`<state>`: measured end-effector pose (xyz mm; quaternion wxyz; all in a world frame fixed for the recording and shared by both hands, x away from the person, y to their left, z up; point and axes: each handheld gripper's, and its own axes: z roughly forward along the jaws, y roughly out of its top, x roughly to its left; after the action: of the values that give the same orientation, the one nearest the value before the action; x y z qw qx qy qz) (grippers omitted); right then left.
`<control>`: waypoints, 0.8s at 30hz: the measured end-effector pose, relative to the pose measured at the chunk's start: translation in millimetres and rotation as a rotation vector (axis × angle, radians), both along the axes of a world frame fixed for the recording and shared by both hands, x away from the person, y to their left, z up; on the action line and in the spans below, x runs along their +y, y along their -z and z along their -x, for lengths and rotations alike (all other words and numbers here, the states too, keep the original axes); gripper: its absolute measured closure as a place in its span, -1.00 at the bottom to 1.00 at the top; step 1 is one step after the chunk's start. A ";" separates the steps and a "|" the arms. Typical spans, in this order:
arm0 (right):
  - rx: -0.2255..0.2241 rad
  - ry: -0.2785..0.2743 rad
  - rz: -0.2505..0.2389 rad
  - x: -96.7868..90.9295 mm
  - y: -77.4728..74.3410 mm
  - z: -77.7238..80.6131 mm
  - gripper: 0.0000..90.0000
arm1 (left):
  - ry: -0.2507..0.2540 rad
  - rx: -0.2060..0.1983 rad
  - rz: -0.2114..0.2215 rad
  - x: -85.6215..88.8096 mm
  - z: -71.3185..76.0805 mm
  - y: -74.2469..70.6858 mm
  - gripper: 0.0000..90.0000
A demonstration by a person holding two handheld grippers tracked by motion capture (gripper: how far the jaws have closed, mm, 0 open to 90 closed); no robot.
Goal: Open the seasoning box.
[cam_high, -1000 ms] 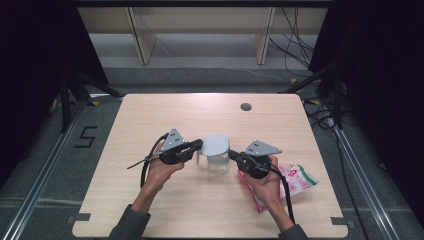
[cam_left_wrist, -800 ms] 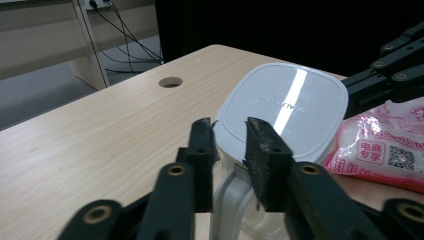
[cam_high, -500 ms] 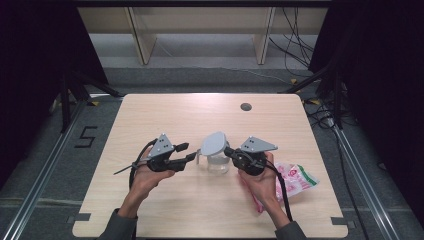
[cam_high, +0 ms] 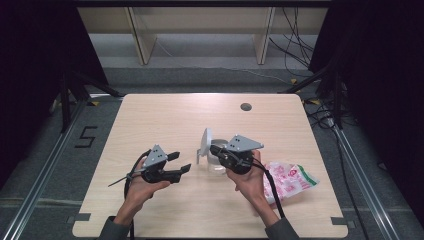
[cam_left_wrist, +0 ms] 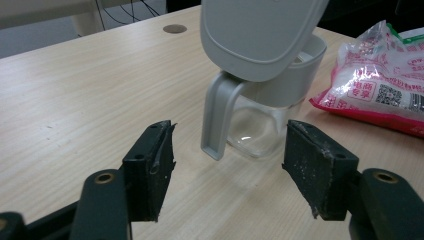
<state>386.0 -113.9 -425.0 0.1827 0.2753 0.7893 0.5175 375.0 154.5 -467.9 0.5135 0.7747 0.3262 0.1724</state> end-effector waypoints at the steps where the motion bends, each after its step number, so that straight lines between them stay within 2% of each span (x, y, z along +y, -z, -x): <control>1: 0.000 0.004 -0.001 0.3 0.0 -0.2 0.98 | 0.004 0.008 0.006 -2.6 0.1 3.8 -0.22; 5: -0.006 -0.002 -0.012 -1.1 -0.2 1.1 0.94 | -0.001 0.020 -0.008 -4.4 1.3 6.3 -0.25; 6: 0.010 -0.004 -0.019 -2.0 -0.9 2.8 0.93 | -0.001 0.020 -0.008 -5.0 2.2 7.0 -0.25; 10: -0.002 0.004 -0.020 -9.0 -3.7 6.3 0.88 | -0.001 0.020 -0.007 -4.1 3.7 7.7 -0.25; 11: 0.009 0.021 -0.022 -16.5 -4.1 13.0 0.84 | -0.010 0.023 -0.001 -4.3 5.0 8.7 -0.26; 14: -0.010 0.018 -0.008 -32.9 -1.9 20.0 0.79 | -0.004 0.029 -0.003 -5.1 5.7 10.6 -0.29; 15: 0.024 0.045 -0.027 -39.7 -0.9 26.3 0.79 | -0.003 0.032 -0.004 -5.8 6.5 10.4 -0.30; 16: 0.024 0.045 -0.027 -39.7 -0.9 26.3 0.79 | -0.003 0.032 -0.004 -5.8 6.5 10.4 -0.30; 17: 0.031 0.070 -0.035 -58.6 0.4 35.5 0.71 | -0.006 0.028 -0.009 -6.3 8.0 9.7 -0.31; 18: 0.031 0.070 -0.035 -58.6 0.4 35.5 0.71 | -0.006 0.028 -0.009 -6.3 8.0 9.7 -0.32; 19: 0.039 0.108 -0.033 -75.2 2.1 45.6 0.67 | -0.002 0.028 -0.008 -6.8 9.7 10.6 -0.32; 21: 0.036 0.141 -0.030 -89.1 5.5 55.3 0.63 | 0.007 0.039 -0.003 -8.2 11.3 12.5 -0.33; 22: 0.021 0.157 -0.009 -98.0 7.8 60.4 0.61 | 0.007 0.039 -0.003 -8.2 11.3 12.5 -0.33; 23: 0.044 0.195 -0.025 -107.5 11.9 68.8 0.58 | 0.015 0.045 -0.010 -9.7 13.2 14.9 -0.33; 24: 0.044 0.195 -0.025 -107.5 11.9 68.8 0.58 | 0.015 0.045 -0.010 -9.7 13.2 14.9 -0.33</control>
<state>317.2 -221.4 -436.9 0.2116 0.3645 0.7560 0.5009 361.7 144.9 -482.9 0.5034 0.7833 0.3311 0.1528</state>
